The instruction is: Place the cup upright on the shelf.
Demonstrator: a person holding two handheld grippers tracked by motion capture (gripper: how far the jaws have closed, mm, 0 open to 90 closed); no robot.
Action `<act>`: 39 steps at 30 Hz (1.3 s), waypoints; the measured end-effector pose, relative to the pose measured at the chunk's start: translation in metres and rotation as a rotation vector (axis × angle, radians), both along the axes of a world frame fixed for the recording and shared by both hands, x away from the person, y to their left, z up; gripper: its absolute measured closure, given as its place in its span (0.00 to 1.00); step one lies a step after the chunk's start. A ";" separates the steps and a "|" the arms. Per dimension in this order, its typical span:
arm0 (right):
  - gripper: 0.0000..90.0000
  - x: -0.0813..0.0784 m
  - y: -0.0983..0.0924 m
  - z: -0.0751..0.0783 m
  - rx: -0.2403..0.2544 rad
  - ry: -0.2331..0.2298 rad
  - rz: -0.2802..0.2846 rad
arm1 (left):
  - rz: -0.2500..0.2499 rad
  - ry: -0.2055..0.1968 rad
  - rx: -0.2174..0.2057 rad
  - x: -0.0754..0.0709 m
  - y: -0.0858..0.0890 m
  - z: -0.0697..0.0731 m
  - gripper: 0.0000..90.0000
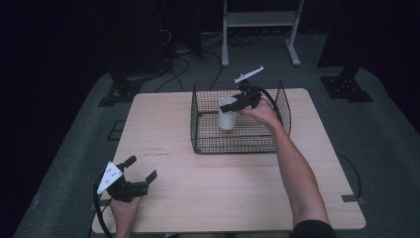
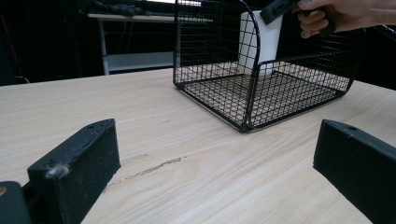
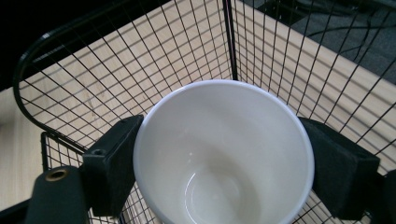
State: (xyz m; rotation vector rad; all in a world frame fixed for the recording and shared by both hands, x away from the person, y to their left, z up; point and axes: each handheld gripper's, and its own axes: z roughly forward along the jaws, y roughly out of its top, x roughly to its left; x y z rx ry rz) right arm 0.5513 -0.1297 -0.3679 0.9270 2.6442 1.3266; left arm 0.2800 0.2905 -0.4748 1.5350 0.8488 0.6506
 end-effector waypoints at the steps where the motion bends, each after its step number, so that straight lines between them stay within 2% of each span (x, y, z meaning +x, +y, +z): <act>1: 0.20 0.000 0.001 -0.002 -0.005 0.006 -0.002 | 0.001 0.001 0.000 0.000 0.000 0.000 0.00; 14: 0.20 0.005 0.007 -0.015 -0.055 -0.017 -0.021 | 0.004 0.000 0.001 0.000 0.000 0.000 0.00; 18: 0.20 0.007 0.005 -0.017 -0.065 -0.016 -0.037 | 0.003 -0.001 0.000 0.000 0.000 0.000 0.00; 24: 0.19 0.007 0.010 -0.021 -0.083 -0.006 -0.028 | 0.002 -0.002 0.000 0.000 0.000 0.000 0.00; 28: 0.19 0.006 0.013 -0.022 -0.085 -0.021 -0.020 | 0.001 -0.001 -0.001 0.000 0.000 0.000 0.00; 37: 0.19 0.002 0.014 -0.018 -0.092 -0.014 -0.005 | 0.003 0.001 -0.008 0.000 0.001 0.000 0.00; 39: 0.18 0.000 0.015 -0.017 -0.110 -0.017 0.005 | -0.002 -0.003 -0.006 0.000 0.001 0.000 0.00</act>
